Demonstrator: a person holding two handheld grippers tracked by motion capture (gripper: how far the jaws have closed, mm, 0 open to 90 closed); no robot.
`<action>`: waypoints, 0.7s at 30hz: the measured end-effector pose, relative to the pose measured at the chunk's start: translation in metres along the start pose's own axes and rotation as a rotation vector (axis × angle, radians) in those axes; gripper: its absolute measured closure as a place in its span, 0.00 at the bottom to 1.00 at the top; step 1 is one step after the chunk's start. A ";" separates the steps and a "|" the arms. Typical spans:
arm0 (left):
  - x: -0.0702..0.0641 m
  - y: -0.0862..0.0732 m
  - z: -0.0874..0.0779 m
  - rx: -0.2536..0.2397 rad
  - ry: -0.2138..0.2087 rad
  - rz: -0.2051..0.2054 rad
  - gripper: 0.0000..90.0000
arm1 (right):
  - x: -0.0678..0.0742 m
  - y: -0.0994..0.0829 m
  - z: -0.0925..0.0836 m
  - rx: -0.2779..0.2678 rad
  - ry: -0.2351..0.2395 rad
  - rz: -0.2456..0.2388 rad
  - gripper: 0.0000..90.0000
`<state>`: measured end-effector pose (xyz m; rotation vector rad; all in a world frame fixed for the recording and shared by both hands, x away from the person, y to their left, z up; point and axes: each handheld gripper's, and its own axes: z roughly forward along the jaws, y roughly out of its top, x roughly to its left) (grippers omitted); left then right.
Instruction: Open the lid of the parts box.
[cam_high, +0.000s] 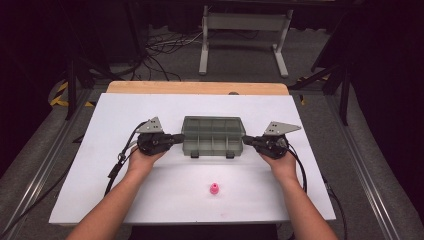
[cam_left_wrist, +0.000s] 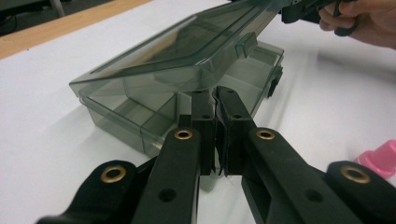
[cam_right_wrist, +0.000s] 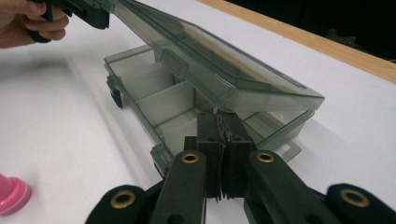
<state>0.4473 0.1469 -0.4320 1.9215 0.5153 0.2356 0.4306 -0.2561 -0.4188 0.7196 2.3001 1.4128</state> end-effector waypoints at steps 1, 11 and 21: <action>0.000 0.000 0.000 0.000 0.000 0.000 0.96 | 0.000 0.000 0.000 0.000 0.000 0.000 0.98; -0.002 0.004 0.003 -0.028 0.012 0.000 0.96 | -0.001 0.004 0.001 -0.019 -0.001 0.010 0.98; -0.002 0.005 0.002 -0.032 0.014 -0.002 0.91 | 0.001 0.008 0.001 0.043 -0.070 0.002 0.38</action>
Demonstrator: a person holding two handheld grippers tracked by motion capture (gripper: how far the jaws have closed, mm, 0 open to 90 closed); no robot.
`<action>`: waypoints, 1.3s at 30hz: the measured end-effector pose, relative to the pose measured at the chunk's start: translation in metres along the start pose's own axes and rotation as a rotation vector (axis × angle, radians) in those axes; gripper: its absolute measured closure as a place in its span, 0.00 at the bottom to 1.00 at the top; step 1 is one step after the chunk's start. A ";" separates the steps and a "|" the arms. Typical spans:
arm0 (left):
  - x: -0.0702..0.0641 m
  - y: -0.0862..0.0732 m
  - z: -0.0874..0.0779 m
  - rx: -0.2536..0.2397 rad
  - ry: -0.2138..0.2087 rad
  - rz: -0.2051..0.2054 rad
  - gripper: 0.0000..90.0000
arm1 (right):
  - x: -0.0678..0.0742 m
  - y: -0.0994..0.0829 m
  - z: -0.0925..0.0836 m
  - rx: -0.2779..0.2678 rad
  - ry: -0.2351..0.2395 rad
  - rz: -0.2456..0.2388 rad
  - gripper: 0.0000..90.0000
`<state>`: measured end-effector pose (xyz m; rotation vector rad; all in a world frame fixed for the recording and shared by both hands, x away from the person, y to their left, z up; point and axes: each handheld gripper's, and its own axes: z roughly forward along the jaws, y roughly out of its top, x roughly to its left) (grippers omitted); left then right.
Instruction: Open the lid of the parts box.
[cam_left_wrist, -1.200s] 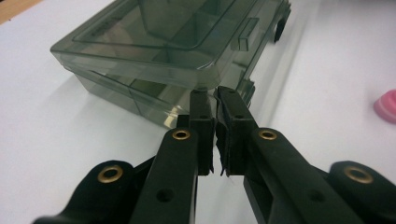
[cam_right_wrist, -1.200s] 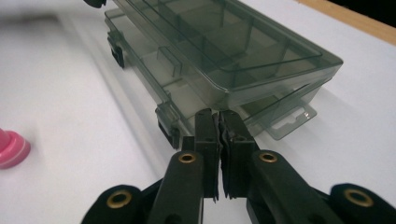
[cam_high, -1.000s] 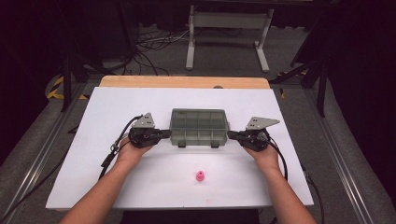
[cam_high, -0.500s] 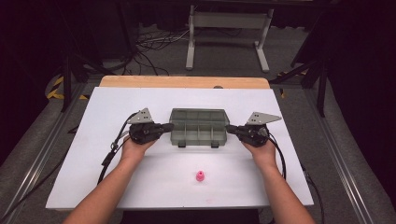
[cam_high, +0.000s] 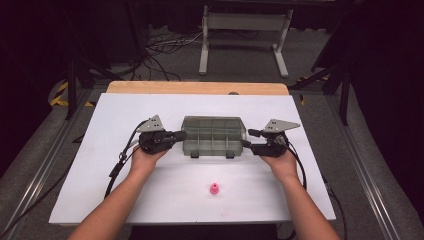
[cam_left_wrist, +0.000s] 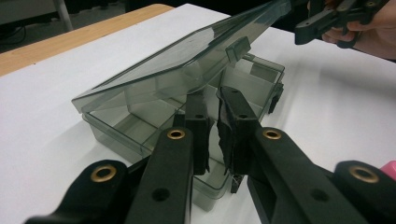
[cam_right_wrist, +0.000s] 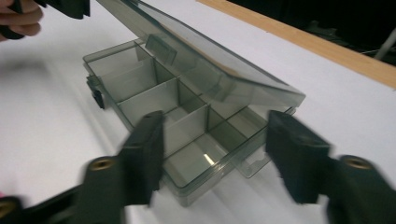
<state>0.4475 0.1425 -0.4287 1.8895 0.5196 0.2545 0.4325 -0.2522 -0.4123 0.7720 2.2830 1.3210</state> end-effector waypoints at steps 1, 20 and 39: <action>0.000 0.000 0.000 0.001 0.001 0.000 0.91 | 0.001 0.002 0.001 0.006 -0.011 -0.009 0.33; -0.001 0.000 -0.002 0.011 -0.006 -0.001 0.81 | -0.007 0.028 0.010 0.043 -0.053 -0.077 0.27; -0.021 0.002 -0.024 0.030 0.045 0.049 0.39 | -0.021 0.045 0.008 -0.011 -0.016 -0.053 0.41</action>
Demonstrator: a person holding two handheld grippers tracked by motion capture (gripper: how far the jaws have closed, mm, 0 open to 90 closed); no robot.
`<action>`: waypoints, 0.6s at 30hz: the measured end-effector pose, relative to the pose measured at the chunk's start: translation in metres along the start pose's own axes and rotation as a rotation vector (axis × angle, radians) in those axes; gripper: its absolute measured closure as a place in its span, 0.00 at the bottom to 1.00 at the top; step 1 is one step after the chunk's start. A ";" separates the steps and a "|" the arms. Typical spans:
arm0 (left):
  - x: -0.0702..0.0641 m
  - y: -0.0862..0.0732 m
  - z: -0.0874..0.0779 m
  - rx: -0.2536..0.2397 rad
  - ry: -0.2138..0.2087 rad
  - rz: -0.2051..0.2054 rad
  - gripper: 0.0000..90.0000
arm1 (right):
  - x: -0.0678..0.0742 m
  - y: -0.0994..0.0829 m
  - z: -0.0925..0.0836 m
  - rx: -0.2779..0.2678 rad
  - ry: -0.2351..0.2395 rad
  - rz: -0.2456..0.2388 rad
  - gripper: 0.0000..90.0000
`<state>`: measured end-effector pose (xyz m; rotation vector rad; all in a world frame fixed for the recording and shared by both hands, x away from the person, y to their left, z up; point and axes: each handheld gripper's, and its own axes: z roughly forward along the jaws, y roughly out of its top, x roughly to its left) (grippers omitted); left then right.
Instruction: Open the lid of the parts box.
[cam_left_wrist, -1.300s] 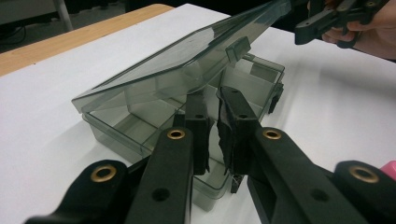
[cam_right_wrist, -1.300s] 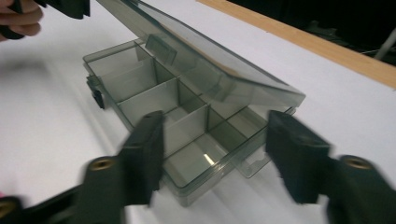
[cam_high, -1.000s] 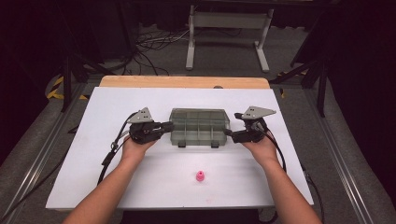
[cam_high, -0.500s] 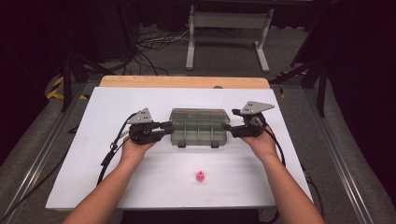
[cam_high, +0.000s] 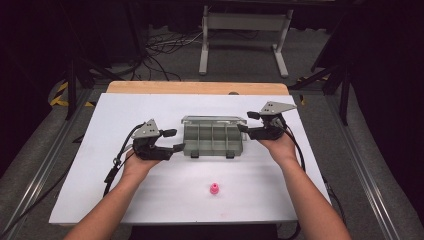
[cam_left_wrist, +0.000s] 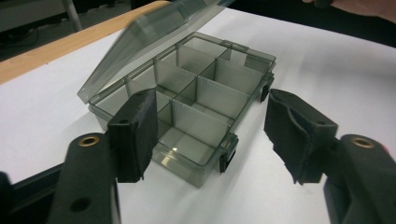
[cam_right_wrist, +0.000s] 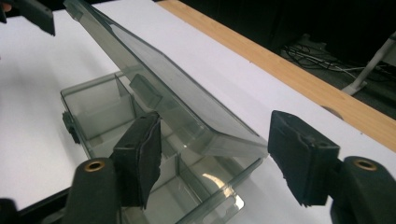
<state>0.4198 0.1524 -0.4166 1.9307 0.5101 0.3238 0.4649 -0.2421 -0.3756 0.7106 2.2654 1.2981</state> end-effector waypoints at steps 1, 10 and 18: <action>-0.001 -0.001 -0.002 -0.001 0.002 0.003 0.37 | -0.001 0.001 0.000 -0.003 0.002 0.002 0.42; -0.010 -0.005 -0.012 -0.012 0.029 0.018 0.26 | -0.010 0.014 0.005 -0.005 0.010 0.022 0.51; -0.016 -0.009 -0.021 -0.030 0.042 0.020 0.21 | -0.019 0.021 0.010 -0.012 -0.004 0.031 0.57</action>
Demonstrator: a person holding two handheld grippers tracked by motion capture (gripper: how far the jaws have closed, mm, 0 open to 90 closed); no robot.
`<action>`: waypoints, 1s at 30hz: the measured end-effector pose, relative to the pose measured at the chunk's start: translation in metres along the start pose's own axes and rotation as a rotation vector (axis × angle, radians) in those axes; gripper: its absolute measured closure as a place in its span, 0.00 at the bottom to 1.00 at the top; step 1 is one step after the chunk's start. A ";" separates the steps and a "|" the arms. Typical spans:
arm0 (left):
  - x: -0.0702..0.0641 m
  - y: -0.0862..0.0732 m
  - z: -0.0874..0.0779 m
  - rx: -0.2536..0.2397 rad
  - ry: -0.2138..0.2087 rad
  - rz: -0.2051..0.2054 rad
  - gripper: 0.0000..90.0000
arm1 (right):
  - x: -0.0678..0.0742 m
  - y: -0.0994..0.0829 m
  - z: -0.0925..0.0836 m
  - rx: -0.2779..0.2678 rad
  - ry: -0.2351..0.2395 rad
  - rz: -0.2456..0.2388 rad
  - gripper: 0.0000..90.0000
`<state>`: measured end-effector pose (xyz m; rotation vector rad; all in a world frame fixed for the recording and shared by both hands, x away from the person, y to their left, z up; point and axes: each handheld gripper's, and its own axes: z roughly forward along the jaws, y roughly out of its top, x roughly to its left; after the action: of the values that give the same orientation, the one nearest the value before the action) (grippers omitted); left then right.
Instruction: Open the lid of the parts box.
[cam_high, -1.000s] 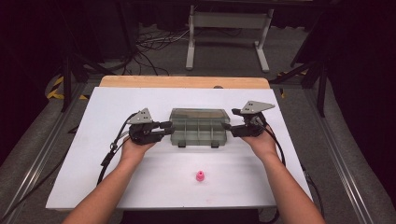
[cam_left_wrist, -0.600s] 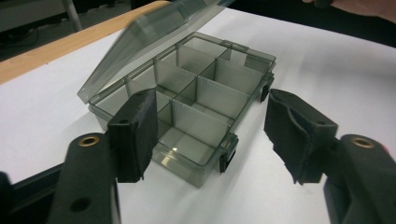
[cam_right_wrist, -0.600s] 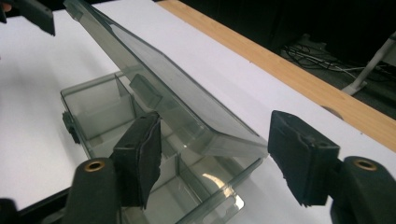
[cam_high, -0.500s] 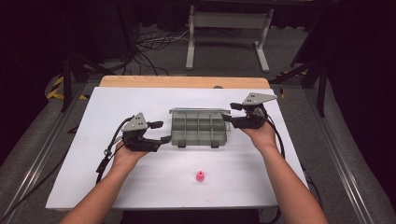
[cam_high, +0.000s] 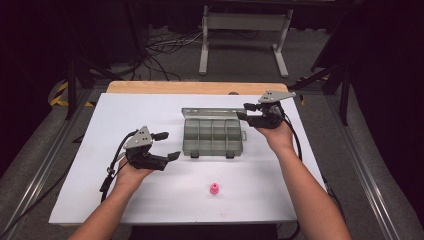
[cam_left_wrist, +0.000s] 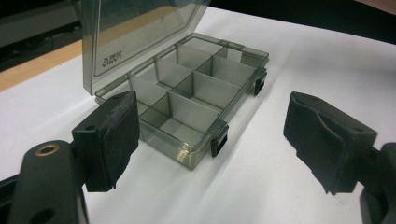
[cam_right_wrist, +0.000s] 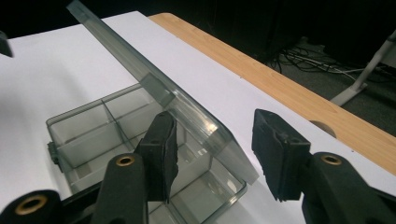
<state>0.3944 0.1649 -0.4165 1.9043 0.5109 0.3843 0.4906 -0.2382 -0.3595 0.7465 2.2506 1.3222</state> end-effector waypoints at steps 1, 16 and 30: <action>-0.001 -0.001 -0.002 -0.005 0.004 -0.002 0.21 | -0.001 0.000 0.001 0.000 -0.001 0.003 0.57; -0.001 -0.015 -0.018 -0.079 0.010 -0.064 0.13 | -0.017 0.005 0.017 -0.006 -0.039 0.037 0.58; 0.000 -0.017 -0.025 -0.131 0.063 -0.063 0.06 | -0.032 0.002 0.036 -0.003 -0.058 0.066 0.58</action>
<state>0.3789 0.1904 -0.4232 1.7499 0.5720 0.4277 0.5366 -0.2340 -0.3711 0.8536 2.1962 1.3162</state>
